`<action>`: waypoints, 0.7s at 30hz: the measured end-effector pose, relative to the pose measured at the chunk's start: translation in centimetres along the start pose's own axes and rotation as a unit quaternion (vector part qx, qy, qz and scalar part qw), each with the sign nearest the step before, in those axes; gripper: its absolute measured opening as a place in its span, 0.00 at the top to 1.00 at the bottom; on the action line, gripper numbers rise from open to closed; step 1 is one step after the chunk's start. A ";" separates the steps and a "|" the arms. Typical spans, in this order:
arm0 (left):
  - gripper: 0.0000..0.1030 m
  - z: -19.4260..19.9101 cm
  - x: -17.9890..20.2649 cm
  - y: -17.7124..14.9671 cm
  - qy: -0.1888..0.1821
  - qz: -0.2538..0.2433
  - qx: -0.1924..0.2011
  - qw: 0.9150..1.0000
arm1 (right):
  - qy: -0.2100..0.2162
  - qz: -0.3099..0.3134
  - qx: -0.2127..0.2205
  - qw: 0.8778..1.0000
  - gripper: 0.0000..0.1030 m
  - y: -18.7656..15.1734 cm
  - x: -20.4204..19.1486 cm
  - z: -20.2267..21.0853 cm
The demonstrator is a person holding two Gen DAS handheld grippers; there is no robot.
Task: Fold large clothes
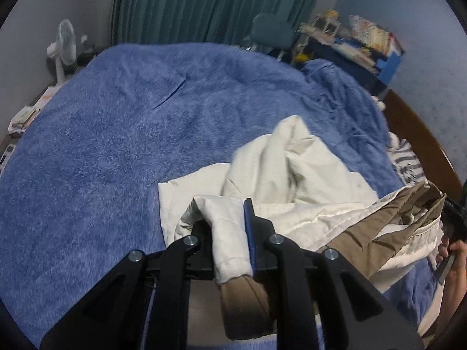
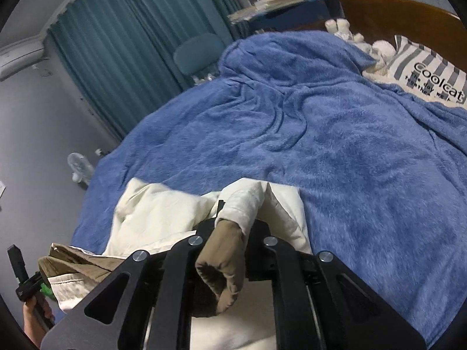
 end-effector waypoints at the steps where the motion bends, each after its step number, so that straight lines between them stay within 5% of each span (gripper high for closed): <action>1: 0.86 -1.3 -0.2 0.6 0.010 0.000 -0.010 1.000 | -0.005 -0.004 -0.004 1.000 0.90 0.3 0.2 -1.0; 12: 0.81 -9.9 -2.3 1.7 0.031 0.065 -0.063 0.995 | -0.051 -0.051 -0.056 0.996 0.85 0.6 2.5 -11.6; 16: 0.78 -10.8 -2.5 1.5 0.033 0.071 -0.077 0.994 | -0.027 -0.069 -0.066 0.995 0.58 0.2 2.5 -12.9; 18: 0.78 -10.7 -2.4 1.5 0.031 0.075 -0.078 0.994 | -0.015 -0.064 -0.056 0.996 0.36 0.5 2.1 -12.3; 21: 0.70 -9.9 -2.4 2.1 0.010 0.103 -0.075 0.992 | -0.023 -0.028 -0.045 0.998 0.29 1.2 1.3 -11.2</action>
Point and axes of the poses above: each gripper's, at about its wrist camera, not at the fingertips, and z roughly against the way its jaws point, x to its right, y to its top, the point moved 5 cm from there along -z, roughly the way its jaws point, and after that the axes turned 1 degree about -z, right-handed, at the moved point
